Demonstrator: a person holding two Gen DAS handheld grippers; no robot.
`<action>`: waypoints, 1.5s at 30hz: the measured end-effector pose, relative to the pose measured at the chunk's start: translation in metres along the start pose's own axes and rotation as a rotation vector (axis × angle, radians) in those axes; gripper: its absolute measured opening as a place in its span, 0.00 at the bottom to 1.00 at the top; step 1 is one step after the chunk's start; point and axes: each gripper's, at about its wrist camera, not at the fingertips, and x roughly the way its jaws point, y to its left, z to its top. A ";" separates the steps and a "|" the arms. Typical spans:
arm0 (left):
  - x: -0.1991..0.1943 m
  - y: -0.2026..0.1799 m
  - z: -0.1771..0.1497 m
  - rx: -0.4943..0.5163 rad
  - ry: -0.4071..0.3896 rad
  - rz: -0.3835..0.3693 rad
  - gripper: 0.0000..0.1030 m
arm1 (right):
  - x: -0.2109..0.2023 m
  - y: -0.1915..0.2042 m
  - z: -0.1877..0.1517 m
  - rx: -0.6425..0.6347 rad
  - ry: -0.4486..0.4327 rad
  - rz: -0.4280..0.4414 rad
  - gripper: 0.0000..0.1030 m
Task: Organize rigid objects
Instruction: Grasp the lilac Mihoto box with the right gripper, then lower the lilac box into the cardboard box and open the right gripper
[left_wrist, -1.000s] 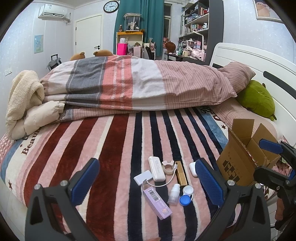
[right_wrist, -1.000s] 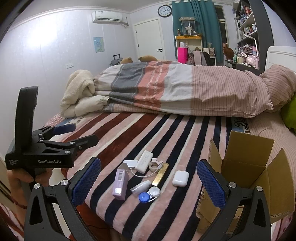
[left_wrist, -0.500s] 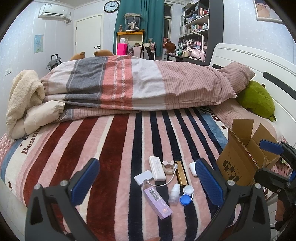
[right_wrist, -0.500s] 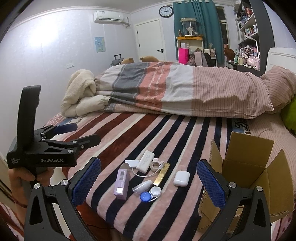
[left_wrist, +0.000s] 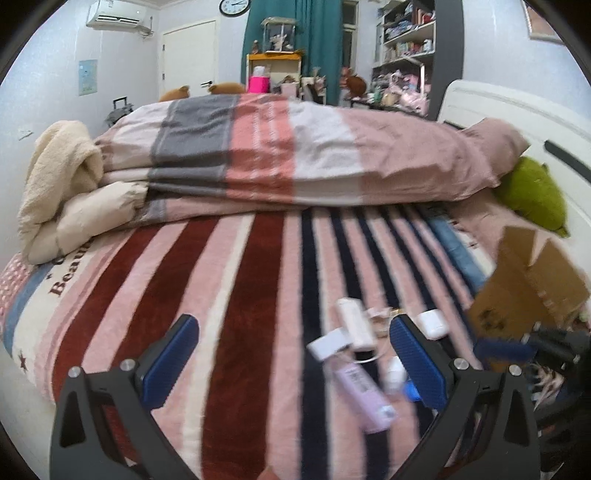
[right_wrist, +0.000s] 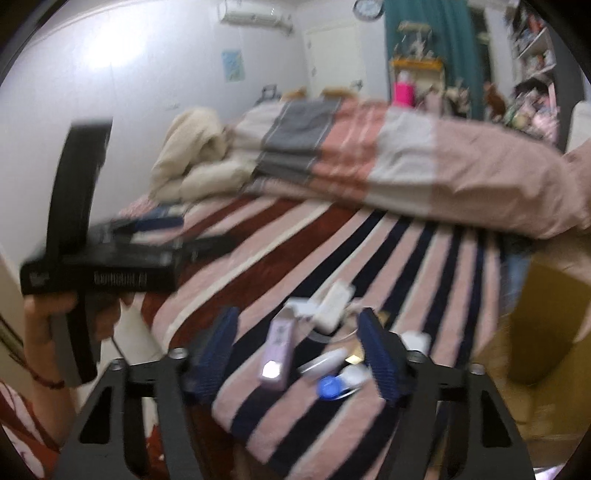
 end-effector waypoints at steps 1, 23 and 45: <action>0.005 0.005 -0.003 -0.005 0.002 0.005 1.00 | 0.013 0.001 -0.004 0.006 0.031 0.013 0.47; 0.042 -0.004 0.000 0.048 0.101 -0.469 0.99 | 0.080 -0.001 -0.011 0.007 0.148 0.044 0.20; 0.073 -0.276 0.104 0.304 0.335 -0.859 0.56 | -0.107 -0.178 0.011 0.260 0.039 -0.124 0.20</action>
